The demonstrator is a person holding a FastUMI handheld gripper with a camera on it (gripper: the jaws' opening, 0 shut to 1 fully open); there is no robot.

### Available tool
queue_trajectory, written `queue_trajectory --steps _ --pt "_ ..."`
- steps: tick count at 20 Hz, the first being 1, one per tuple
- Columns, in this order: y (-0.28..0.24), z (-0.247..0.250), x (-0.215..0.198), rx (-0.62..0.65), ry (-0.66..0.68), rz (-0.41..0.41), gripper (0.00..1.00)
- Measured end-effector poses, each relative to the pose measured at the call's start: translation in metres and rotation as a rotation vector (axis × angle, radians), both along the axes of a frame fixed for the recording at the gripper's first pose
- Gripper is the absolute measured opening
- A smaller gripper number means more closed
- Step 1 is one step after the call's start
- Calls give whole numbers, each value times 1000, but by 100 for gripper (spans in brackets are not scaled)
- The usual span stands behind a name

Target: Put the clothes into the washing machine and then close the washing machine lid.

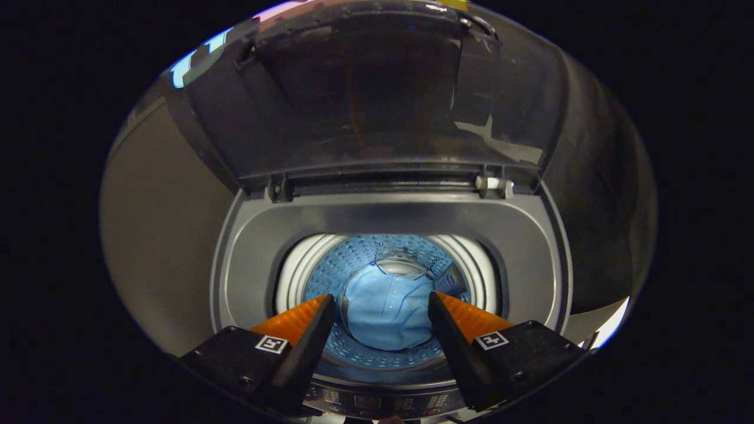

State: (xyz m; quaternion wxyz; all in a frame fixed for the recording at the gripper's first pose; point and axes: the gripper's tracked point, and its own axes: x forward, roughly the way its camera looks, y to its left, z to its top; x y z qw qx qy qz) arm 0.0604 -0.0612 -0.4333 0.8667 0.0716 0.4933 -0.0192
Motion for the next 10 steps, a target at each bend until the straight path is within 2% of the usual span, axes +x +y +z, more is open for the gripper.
queue_trajectory --steps 7,10 --pt "5 108 41 38 -160 3 99" --pt "7 162 70 47 -246 10 99"
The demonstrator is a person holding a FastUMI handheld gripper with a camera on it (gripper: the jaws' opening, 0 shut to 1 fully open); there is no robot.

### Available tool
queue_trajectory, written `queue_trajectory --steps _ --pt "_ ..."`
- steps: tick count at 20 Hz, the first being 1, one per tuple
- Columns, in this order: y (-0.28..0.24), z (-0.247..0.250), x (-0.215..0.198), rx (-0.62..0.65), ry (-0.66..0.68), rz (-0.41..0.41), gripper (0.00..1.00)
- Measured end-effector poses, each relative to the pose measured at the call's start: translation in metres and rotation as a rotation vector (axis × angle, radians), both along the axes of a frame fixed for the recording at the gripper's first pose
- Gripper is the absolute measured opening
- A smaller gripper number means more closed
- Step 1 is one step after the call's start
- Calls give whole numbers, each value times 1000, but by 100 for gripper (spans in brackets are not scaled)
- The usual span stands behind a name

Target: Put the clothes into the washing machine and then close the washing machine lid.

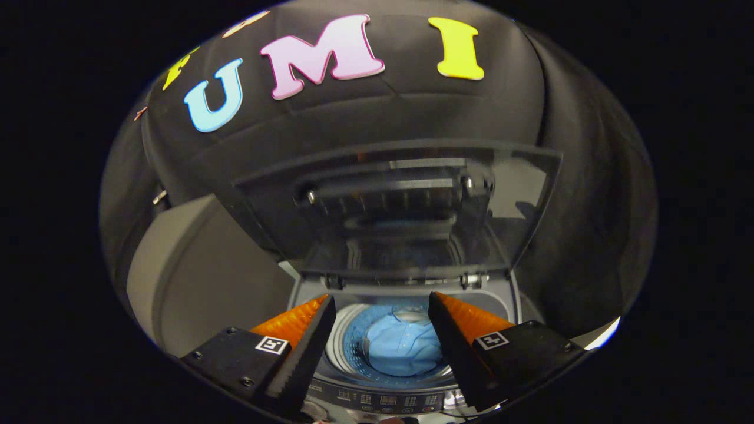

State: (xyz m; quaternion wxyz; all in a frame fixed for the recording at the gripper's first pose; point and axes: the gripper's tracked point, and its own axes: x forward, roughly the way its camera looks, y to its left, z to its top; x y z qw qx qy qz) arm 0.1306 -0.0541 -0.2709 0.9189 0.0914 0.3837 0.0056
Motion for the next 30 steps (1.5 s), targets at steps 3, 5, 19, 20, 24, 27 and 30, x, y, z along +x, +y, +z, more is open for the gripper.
queue_trajectory --steps 3,5,19,20,24,27,30 --pt "5 51 34 -5 -85 11 99" --pt "7 71 49 -21 -129 17 99" --pt "12 55 148 -40 -97 -24 99" --pt "13 50 147 -38 -81 -28 99" --pt "9 40 145 -89 -87 -33 99" --pt "9 43 132 -97 -82 -39 100" --pt "9 46 113 -103 -96 -44 100"
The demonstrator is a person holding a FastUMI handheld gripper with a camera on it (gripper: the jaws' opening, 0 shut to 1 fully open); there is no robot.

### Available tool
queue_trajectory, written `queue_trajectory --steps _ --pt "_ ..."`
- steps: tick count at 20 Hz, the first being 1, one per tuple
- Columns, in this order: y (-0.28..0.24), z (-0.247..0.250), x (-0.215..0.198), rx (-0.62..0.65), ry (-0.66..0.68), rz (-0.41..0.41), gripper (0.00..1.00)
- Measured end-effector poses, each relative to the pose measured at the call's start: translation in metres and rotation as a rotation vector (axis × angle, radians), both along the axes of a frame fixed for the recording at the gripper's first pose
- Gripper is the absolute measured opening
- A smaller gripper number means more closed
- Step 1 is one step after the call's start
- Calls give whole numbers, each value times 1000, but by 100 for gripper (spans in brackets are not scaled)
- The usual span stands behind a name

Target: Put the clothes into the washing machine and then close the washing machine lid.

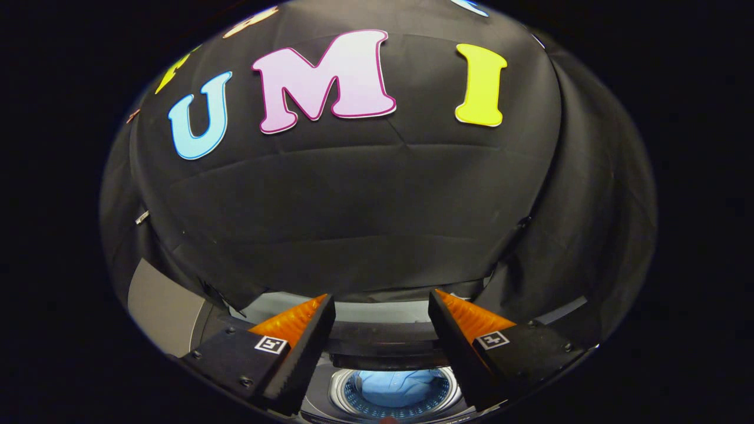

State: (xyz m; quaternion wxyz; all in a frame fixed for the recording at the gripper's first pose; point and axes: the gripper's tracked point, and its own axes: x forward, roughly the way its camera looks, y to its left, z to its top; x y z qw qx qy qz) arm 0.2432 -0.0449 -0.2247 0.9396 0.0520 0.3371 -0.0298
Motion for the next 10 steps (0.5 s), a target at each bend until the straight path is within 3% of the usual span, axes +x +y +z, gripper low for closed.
queue_trajectory --steps 10 --pt "9 -4 -70 -22 -42 2 100"
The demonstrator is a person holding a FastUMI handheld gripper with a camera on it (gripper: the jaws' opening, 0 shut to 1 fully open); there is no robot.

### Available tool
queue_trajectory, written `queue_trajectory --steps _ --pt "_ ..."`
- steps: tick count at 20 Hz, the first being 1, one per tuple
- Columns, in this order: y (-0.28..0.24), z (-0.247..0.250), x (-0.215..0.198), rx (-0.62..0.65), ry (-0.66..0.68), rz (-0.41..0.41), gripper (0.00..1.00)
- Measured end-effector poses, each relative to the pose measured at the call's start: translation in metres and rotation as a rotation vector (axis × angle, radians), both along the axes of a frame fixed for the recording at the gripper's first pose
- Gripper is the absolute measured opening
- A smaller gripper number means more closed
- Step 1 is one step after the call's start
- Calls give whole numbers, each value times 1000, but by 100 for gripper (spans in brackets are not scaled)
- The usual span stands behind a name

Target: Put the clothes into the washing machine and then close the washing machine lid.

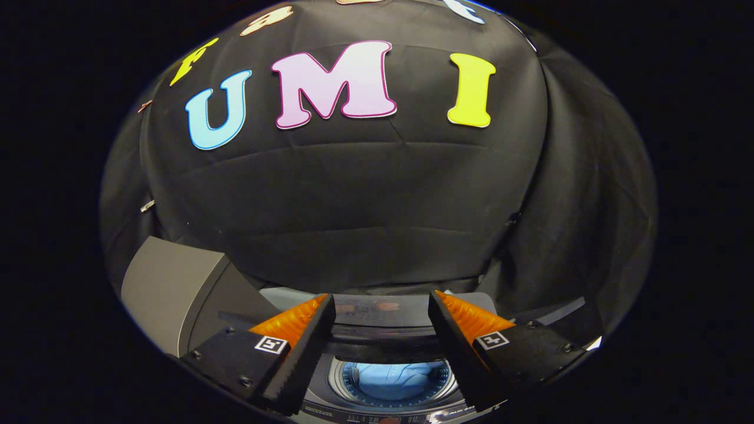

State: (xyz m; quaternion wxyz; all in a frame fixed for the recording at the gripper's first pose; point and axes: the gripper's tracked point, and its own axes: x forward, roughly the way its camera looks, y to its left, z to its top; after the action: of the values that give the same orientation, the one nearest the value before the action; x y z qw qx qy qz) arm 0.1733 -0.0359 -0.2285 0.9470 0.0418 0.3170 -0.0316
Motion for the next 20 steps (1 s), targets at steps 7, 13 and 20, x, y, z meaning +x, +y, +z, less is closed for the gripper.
queue_trajectory --steps 7,13,20 --pt "1 -3 -11 -10 -25 -10 100" --pt "4 -15 -28 -2 -24 -3 99" --pt "2 -72 -60 -62 99 10 100"
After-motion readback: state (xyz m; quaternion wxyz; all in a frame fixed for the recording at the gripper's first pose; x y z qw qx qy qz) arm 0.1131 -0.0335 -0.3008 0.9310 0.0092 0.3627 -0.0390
